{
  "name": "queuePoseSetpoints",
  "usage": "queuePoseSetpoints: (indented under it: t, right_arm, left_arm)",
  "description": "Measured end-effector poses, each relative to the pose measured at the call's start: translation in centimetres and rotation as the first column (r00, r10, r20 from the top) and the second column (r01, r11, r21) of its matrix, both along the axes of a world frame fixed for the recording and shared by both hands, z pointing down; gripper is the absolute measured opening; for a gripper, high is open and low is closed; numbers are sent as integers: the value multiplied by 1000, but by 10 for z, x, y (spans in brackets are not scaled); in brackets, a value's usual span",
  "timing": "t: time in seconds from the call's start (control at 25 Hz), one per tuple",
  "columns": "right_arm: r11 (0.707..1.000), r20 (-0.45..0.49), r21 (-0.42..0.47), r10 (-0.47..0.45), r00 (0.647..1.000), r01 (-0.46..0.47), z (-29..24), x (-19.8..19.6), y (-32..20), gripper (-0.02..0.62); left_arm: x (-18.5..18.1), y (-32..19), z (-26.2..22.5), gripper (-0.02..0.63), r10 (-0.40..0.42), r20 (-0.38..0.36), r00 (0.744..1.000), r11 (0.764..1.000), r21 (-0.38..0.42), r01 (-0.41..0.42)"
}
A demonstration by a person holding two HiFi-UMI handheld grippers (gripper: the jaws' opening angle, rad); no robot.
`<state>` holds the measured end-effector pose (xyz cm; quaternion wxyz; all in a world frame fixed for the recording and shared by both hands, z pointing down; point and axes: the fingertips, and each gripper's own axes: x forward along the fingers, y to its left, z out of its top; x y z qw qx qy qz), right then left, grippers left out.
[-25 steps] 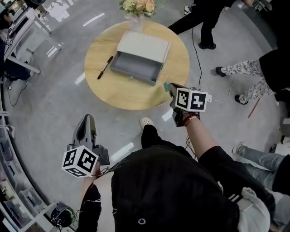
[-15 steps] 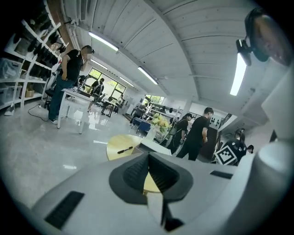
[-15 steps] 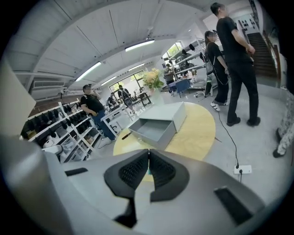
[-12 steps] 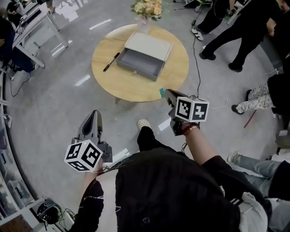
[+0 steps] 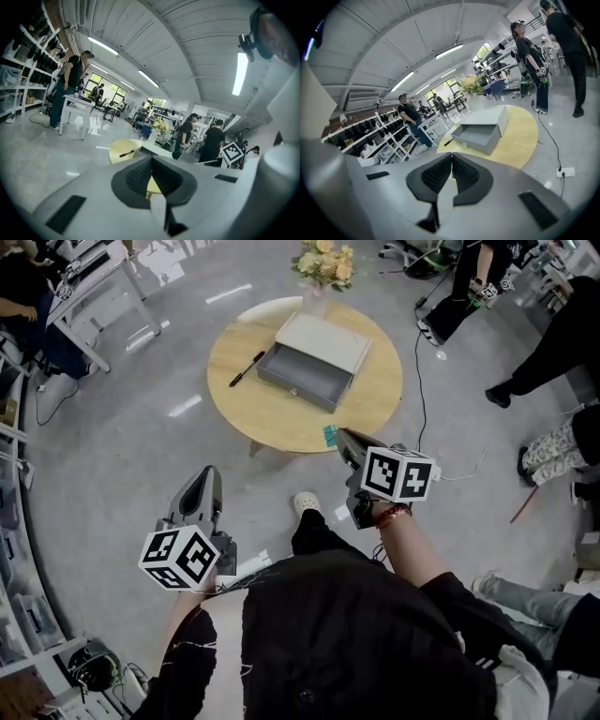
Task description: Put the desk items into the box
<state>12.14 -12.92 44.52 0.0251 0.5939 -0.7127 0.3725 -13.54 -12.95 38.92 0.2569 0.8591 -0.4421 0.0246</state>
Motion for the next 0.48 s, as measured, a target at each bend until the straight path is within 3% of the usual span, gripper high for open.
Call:
queuePoseSetpoints:
  t: [0.48]
  right_arm:
    - [997, 6, 3, -73, 997, 73, 3, 8, -70, 12]
  left_arm:
    - [17, -58, 16, 9, -56, -21, 998, 998, -28, 55]
